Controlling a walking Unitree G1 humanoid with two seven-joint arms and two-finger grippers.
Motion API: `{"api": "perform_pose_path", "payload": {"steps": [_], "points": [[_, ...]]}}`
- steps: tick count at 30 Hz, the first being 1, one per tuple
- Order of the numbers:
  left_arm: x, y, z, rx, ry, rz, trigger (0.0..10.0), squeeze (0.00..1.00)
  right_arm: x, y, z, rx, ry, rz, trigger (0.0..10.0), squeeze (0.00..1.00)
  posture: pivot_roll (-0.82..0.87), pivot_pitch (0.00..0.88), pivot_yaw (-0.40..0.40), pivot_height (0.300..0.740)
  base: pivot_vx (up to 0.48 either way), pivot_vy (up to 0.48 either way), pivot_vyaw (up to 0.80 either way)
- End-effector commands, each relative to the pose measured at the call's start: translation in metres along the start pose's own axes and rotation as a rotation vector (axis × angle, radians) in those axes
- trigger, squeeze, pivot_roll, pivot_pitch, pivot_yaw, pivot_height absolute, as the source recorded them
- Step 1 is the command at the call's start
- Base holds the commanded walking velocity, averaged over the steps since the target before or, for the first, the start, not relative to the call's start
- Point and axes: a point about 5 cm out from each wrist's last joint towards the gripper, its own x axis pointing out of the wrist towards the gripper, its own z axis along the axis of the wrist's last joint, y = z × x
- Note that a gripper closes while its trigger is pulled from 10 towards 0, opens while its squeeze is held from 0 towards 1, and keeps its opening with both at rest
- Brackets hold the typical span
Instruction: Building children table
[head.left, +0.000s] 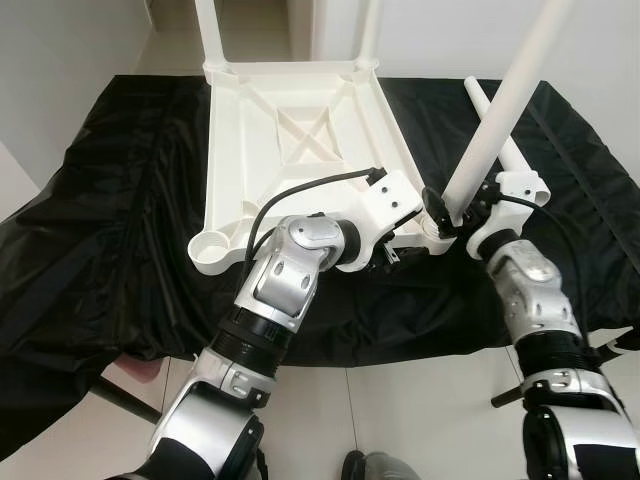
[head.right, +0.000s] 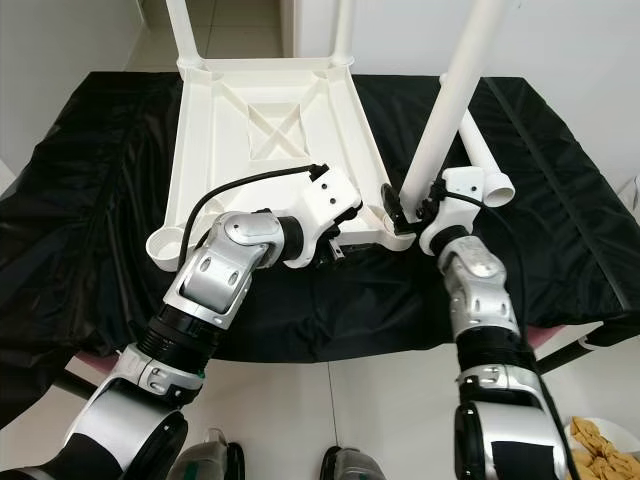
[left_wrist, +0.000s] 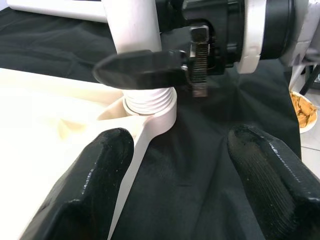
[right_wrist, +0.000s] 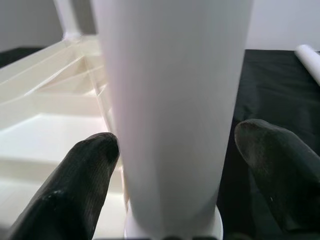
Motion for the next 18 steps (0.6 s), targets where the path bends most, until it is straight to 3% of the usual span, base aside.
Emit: {"api": "perform_pose_path", "payload": {"steps": [1,7,15,16,17,18], "points": [[0.001,0.007,0.000,0.001,-0.002,0.157,10.0,0.00,0.000,0.000,-0.002,-0.021,0.015,0.054,10.0,0.00,0.04,0.034,-0.026,0.740,0.000,0.000,0.00],[0.000,0.008,0.001,-0.001,-0.004,0.160,10.0,0.00,-0.002,-0.010,-0.002,-0.021,0.042,0.155,10.0,0.00,0.04,0.038,-0.022,0.740,0.000,0.000,0.00],[0.000,0.007,0.001,-0.001,-0.002,0.161,10.0,0.00,0.000,-0.020,0.000,-0.016,0.057,0.155,10.0,0.00,0.04,0.041,-0.020,0.740,0.000,0.000,0.00],[-0.001,0.008,0.001,-0.001,-0.001,0.161,10.0,0.00,0.000,-0.021,0.000,-0.015,0.058,0.153,9.9,0.00,0.05,0.042,-0.019,0.740,0.000,0.000,0.00],[-0.001,0.008,0.001,-0.001,-0.001,0.162,10.0,0.00,0.001,-0.022,0.000,-0.014,0.058,0.156,9.0,0.00,0.05,0.042,-0.019,0.740,0.000,0.000,0.00],[-0.001,0.008,0.001,-0.001,-0.001,0.162,10.0,0.00,0.001,-0.022,0.000,-0.014,0.058,0.156,9.0,0.00,0.05,0.042,-0.019,0.740,0.000,0.000,0.00]]}}
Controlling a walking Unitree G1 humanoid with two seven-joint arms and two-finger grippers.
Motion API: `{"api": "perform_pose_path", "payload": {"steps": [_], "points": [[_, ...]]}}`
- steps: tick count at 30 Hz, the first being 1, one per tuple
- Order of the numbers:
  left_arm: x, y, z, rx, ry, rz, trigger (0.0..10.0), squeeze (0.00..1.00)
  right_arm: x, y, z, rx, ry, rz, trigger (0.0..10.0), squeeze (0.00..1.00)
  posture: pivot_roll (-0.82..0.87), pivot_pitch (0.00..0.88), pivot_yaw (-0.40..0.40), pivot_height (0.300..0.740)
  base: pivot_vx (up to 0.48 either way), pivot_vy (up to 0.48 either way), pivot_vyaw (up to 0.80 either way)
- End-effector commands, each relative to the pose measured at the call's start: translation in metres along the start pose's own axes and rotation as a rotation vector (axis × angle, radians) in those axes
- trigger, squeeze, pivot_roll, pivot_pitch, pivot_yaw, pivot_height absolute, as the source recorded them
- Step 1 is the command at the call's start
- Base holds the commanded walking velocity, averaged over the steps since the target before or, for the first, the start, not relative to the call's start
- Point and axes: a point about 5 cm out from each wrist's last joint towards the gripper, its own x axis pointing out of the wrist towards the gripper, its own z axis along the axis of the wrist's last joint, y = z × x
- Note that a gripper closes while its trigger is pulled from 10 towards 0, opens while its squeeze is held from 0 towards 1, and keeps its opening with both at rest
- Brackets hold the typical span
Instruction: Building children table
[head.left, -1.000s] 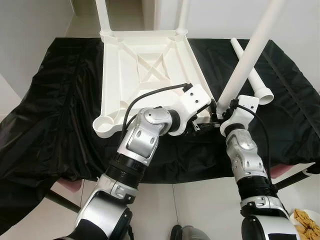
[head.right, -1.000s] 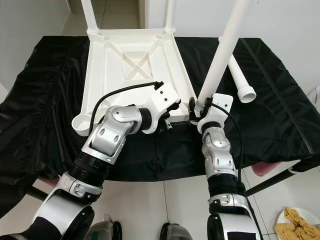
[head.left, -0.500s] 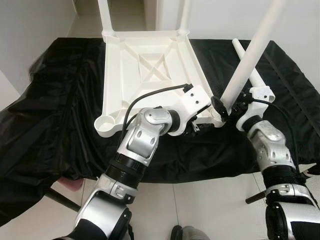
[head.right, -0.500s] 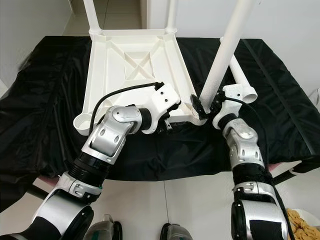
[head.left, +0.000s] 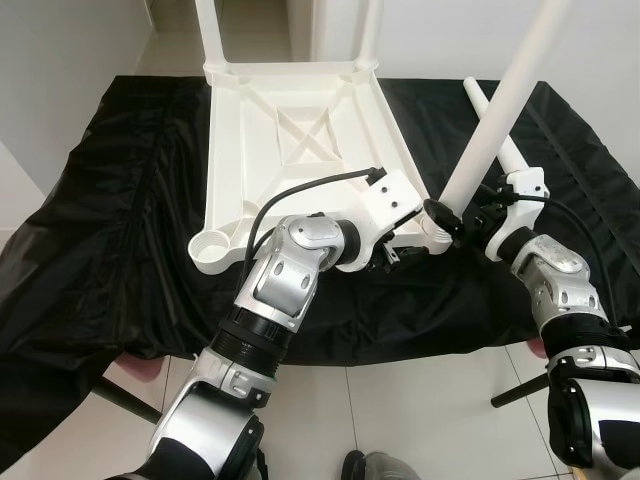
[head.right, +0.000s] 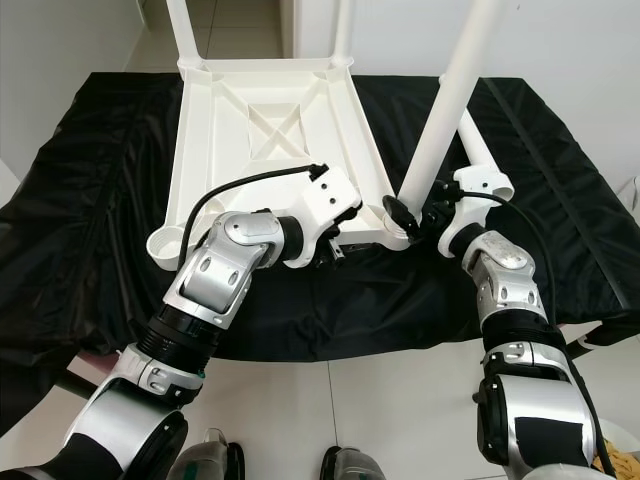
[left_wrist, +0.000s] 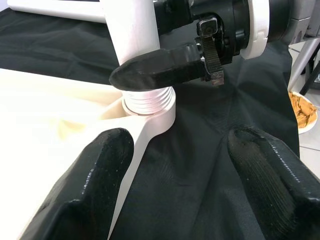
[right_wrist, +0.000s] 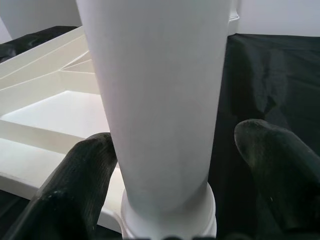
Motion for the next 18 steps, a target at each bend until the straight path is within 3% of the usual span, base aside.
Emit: {"api": "perform_pose_path", "payload": {"steps": [1,2,3,4,18], "points": [[-0.0008,0.0079,0.0005,-0.001,-0.001,0.162,10.0,0.00,-0.0008,-0.0031,0.0013,-0.006,-0.002,0.003,6.8,0.00,0.05,0.042,-0.018,0.740,0.000,0.000,0.00],[-0.0010,0.0079,0.0005,-0.001,-0.001,0.162,10.0,0.00,-0.0007,-0.0030,0.0001,0.001,0.000,0.006,2.9,0.00,0.05,0.042,-0.017,0.740,0.000,0.000,0.00],[-0.0010,0.0079,0.0005,-0.001,-0.001,0.162,10.0,0.00,-0.0007,-0.0030,0.0001,0.001,0.000,0.006,2.9,0.00,0.05,0.042,-0.017,0.740,0.000,0.000,0.00],[-0.0011,0.0078,0.0005,-0.001,-0.001,0.162,10.0,0.00,-0.0007,-0.0030,-0.0007,0.007,0.000,0.012,0.0,0.00,0.05,0.042,-0.017,0.740,0.000,0.000,0.00],[-0.0003,0.0070,0.0016,0.005,-0.004,0.154,10.0,0.00,-0.0024,-0.0054,-0.0039,0.023,-0.011,0.030,0.0,0.00,0.04,0.042,-0.011,0.740,0.000,0.000,0.00]]}}
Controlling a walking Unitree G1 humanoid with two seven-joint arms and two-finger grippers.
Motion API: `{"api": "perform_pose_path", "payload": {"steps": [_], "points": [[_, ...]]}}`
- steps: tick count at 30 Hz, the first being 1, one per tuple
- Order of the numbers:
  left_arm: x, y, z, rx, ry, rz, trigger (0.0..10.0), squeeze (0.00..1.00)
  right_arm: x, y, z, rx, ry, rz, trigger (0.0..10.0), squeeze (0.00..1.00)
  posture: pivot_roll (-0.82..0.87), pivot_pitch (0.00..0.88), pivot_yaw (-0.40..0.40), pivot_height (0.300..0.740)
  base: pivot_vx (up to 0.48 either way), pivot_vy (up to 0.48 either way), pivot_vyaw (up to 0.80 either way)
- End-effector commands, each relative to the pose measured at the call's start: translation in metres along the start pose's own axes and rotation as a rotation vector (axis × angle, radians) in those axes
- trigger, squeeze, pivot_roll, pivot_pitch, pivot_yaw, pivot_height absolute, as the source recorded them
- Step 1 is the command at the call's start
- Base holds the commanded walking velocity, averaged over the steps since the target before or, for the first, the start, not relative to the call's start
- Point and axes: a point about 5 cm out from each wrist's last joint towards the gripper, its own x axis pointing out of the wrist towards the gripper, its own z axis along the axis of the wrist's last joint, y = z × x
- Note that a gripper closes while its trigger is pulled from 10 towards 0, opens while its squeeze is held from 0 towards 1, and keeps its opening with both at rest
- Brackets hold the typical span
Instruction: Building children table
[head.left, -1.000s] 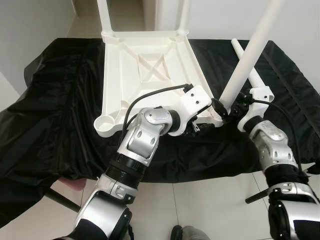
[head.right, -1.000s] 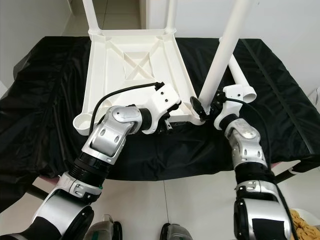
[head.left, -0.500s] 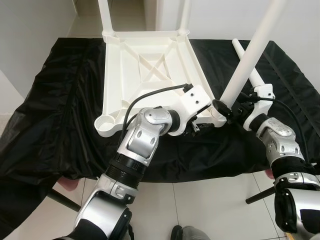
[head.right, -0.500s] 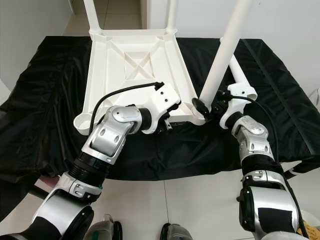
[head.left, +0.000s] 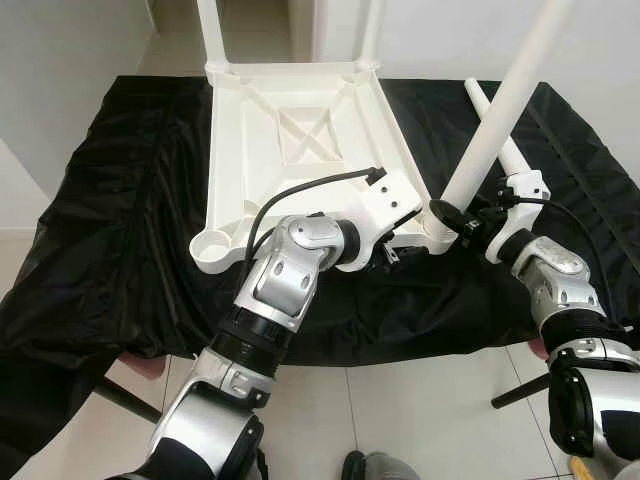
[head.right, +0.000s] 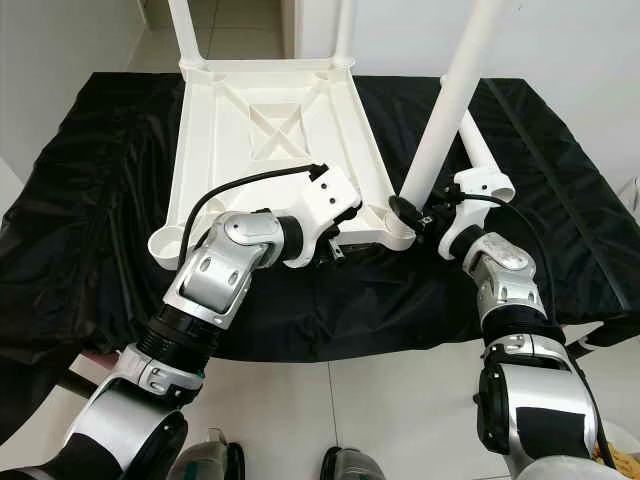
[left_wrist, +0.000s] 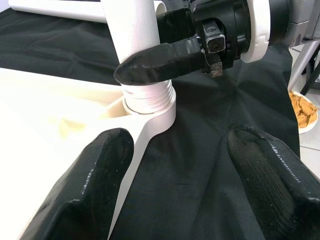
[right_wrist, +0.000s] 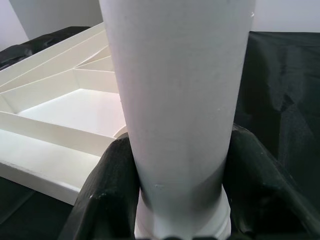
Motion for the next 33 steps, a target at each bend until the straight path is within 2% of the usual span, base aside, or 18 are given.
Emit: {"api": "perform_pose_path", "payload": {"steps": [1,9,16,17,18,30,33], "points": [[0.000,0.007,0.002,0.005,-0.006,0.153,10.0,0.00,-0.004,-0.005,0.000,0.009,-0.008,-0.016,0.0,0.00,0.04,0.041,-0.009,0.740,0.000,0.000,0.00],[0.000,0.006,0.002,0.011,-0.009,0.148,10.0,0.00,-0.004,-0.003,-0.001,0.024,-0.025,-0.025,0.0,0.00,0.04,0.042,-0.008,0.740,0.000,0.000,0.00],[0.000,0.005,0.002,0.009,-0.010,0.146,10.0,0.00,-0.002,0.005,-0.003,0.051,-0.080,-0.038,0.0,0.00,0.04,0.047,-0.011,0.740,0.000,0.000,0.00],[0.000,0.005,0.002,0.010,-0.010,0.145,10.0,0.00,-0.002,0.006,-0.003,0.051,-0.085,-0.047,3.1,0.00,0.04,0.047,-0.010,0.740,0.000,0.000,0.00],[0.000,0.004,0.002,0.011,-0.011,0.145,10.0,0.00,-0.002,0.007,-0.003,0.052,-0.090,-0.058,10.0,0.00,0.04,0.047,-0.009,0.740,0.000,0.000,0.00],[0.001,0.003,0.002,0.017,-0.014,0.141,10.0,0.00,0.001,0.012,-0.002,0.075,-0.130,-0.146,10.0,0.00,0.04,0.045,-0.014,0.740,0.000,0.000,0.00],[0.001,0.002,0.002,0.016,-0.014,0.141,10.0,0.00,0.000,0.014,-0.001,0.069,-0.126,-0.205,10.0,0.00,0.04,0.044,-0.015,0.740,0.000,0.000,0.00]]}}
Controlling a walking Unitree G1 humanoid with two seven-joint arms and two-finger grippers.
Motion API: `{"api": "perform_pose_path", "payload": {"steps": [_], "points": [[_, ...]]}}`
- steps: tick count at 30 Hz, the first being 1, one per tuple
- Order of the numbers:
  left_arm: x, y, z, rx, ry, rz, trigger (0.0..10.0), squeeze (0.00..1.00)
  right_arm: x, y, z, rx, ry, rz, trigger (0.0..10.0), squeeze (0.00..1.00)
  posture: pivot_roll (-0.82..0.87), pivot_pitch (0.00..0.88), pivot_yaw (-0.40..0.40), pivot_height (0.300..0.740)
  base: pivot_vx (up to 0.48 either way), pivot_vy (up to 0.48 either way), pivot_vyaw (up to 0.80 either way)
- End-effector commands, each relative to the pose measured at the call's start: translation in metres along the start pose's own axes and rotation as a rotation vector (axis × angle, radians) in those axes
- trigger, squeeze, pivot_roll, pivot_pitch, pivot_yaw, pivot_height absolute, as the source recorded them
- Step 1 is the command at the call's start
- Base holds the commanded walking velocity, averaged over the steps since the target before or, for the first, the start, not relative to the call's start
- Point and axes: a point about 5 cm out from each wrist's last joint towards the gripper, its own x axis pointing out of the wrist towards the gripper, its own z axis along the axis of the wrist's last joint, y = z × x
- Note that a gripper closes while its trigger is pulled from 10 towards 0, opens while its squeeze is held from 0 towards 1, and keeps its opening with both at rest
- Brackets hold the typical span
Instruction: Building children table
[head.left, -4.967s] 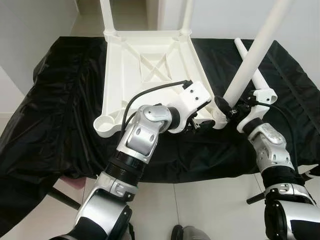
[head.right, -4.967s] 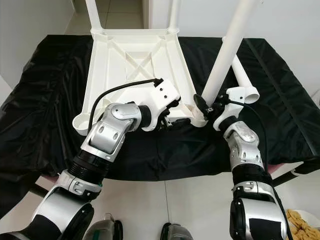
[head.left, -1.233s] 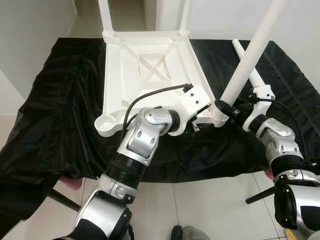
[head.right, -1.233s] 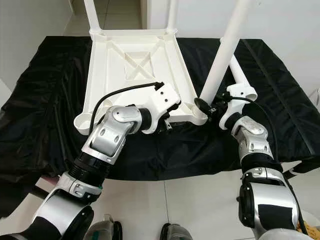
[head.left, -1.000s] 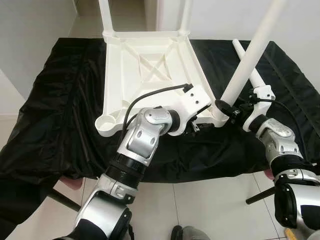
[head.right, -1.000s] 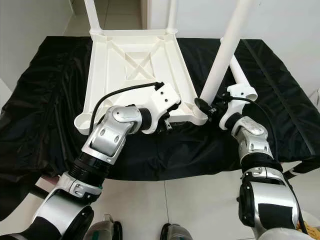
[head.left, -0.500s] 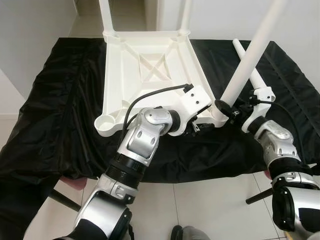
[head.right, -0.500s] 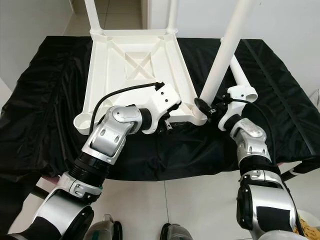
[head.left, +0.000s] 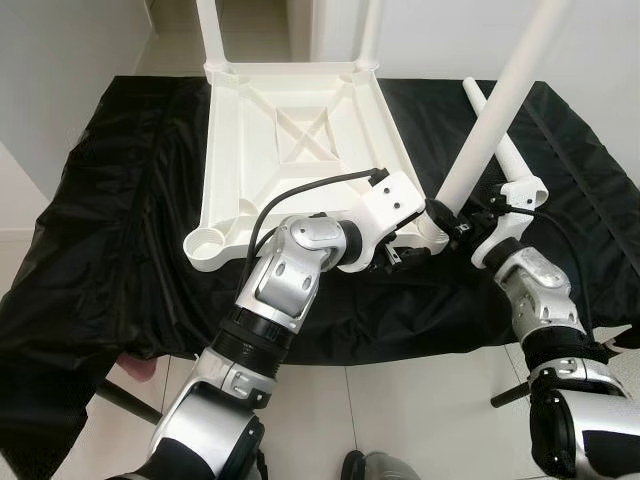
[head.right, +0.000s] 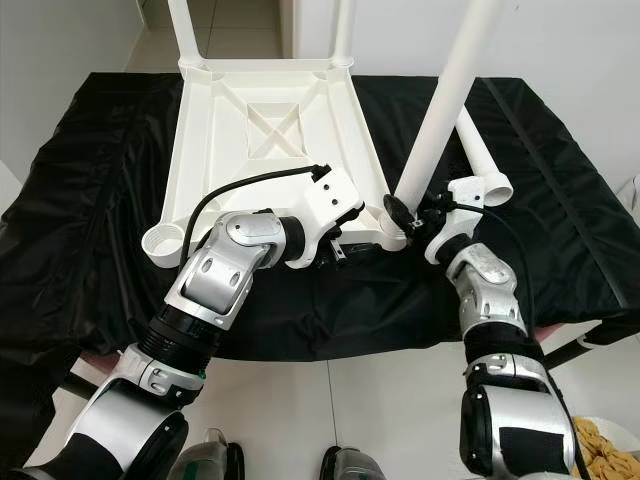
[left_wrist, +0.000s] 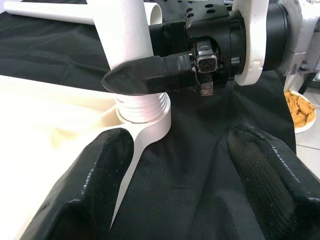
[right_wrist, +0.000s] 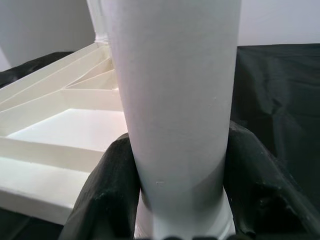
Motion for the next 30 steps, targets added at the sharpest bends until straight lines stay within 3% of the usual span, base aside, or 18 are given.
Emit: {"api": "perform_pose_path", "payload": {"steps": [1,18,23,30], "points": [[0.000,0.004,0.001,0.008,-0.009,0.148,10.0,0.00,0.001,-0.004,0.006,0.021,-0.025,-0.080,10.0,0.00,0.04,0.043,-0.017,0.740,0.000,0.000,0.00],[0.003,0.001,0.001,0.014,-0.014,0.133,10.0,0.00,0.004,0.000,0.012,0.039,-0.029,-0.267,10.0,0.00,0.02,0.035,-0.016,0.740,0.000,0.000,0.00],[0.003,0.000,0.002,0.012,-0.016,0.129,10.0,0.00,0.004,0.007,0.012,0.089,-0.034,-0.416,10.0,0.00,0.02,0.040,-0.015,0.740,0.000,0.000,0.00],[0.003,0.000,0.001,0.014,-0.015,0.131,10.0,0.00,0.005,0.017,0.016,0.068,-0.045,-0.540,10.0,0.00,0.03,0.044,-0.013,0.740,0.000,0.000,0.00]]}}
